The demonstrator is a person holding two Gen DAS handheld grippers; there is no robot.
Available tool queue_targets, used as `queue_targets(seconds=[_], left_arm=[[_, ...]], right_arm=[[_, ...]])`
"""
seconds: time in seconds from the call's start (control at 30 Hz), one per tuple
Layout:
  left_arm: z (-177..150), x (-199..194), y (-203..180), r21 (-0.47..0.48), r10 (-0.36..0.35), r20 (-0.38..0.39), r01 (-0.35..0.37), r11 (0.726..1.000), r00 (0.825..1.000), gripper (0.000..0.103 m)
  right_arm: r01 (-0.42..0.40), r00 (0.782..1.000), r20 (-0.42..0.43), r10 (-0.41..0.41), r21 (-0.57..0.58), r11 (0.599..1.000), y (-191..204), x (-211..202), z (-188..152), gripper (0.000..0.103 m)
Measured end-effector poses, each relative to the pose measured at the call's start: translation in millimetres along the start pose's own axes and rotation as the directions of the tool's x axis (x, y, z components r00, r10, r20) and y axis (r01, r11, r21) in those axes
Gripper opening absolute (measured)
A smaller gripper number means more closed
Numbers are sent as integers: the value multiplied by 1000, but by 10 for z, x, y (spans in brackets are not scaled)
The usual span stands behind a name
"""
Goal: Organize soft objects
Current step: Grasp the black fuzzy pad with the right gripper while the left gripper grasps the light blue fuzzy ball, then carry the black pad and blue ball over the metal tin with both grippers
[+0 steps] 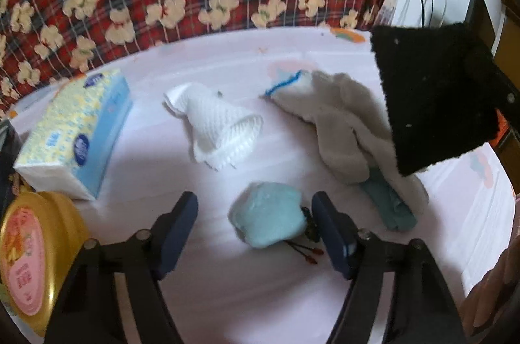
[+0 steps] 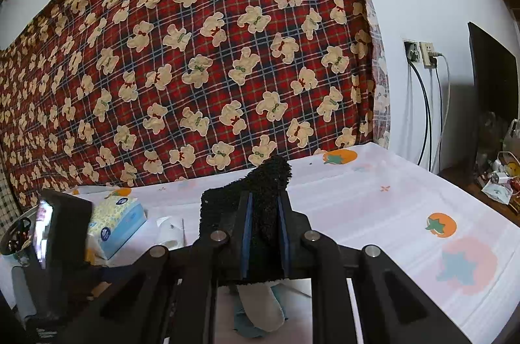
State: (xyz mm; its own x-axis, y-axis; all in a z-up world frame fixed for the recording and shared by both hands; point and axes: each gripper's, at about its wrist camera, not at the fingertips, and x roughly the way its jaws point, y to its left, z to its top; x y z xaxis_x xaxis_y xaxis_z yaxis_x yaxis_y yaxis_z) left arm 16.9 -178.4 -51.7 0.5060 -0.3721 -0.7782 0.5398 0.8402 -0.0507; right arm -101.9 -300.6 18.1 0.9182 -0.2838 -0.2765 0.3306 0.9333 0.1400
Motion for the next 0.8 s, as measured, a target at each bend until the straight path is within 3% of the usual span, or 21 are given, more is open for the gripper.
queue_targets(seconds=[0.13,0.17,0.3,0.33,0.43,0.57,0.7,0.8], left_arm=[[5,0,32,-19,-34,-6,34,999,999,56],[3,-13,43,-23,-51,-1,51,998,999,43],[1,-21,103,-49,-98,8,98,994,995,36],[-2,-29,113,-55,-105,10,106,993,994,29],[4,-70,120,-60,-110,30,112,992,993,29],[-27,-306,60,-21,-105,154,109,994,982,29],[-114,-585,-1,26,-85,302,81,996,950,29],[-165,-710,-14,39,-58,371,46,998,927,29]], right_arm=[[2,1000,-2,-2,-10,1000,16,-3,-13,16],[1,1000,-5,-1,-11,1000,20,3,-11,16],[3,1000,-7,-3,-11,1000,18,2,-17,16],[3,1000,-7,-3,-12,1000,19,5,-16,16],[1,1000,-7,-2,-12,1000,18,9,-15,16],[11,1000,1,-11,-7,1000,-17,3,-10,16],[19,1000,8,-19,-10,1000,-24,-13,-8,16],[19,1000,13,-19,-9,1000,-29,-11,-4,16]])
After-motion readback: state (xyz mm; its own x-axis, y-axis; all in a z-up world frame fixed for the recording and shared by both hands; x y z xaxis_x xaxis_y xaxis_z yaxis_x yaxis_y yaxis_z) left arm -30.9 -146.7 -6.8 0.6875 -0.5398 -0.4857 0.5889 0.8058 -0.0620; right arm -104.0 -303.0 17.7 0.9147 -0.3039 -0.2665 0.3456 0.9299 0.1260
